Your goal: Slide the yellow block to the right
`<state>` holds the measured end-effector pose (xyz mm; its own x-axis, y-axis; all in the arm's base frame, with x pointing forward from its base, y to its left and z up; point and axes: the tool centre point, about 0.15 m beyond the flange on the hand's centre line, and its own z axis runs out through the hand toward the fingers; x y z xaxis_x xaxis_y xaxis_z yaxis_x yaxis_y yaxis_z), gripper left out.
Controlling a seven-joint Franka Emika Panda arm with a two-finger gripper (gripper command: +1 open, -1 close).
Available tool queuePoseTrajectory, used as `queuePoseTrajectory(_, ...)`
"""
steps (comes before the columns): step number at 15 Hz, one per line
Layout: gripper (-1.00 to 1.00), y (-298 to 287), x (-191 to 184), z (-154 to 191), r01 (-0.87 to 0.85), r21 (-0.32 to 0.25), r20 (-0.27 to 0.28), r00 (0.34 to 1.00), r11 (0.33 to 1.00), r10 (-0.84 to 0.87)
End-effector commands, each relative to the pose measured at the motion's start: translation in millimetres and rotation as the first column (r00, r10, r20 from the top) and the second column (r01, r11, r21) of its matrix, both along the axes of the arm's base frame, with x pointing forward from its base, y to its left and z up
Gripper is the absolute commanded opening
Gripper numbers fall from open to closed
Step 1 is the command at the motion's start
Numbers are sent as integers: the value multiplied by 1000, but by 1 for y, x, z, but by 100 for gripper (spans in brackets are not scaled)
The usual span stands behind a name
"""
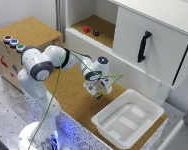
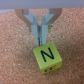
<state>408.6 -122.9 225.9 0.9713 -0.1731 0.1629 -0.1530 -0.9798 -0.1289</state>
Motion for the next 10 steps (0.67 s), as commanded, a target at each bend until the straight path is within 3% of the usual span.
queuePoseTrajectory(1, -100, 6, 1, 7, -129, 86, -2, 992, 988, 130)
queuePoseTrajectory(3, -100, 17, -5, 27, -200, 43, -9, 980, 979, 200)
queuePoseTrajectory(5, -100, 16, -10, 48, -195, 19, 17, 981, 981, 195)
queuePoseTrajectory(6, 100, 16, -10, 58, -193, -9, 17, 981, 981, 193)
queuePoseTrajectory(7, 100, 18, -9, 70, -209, -72, 12, 977, 975, 211)
queuePoseTrajectory(10, 100, 19, -9, 72, -212, -83, 10, 977, 974, 214)
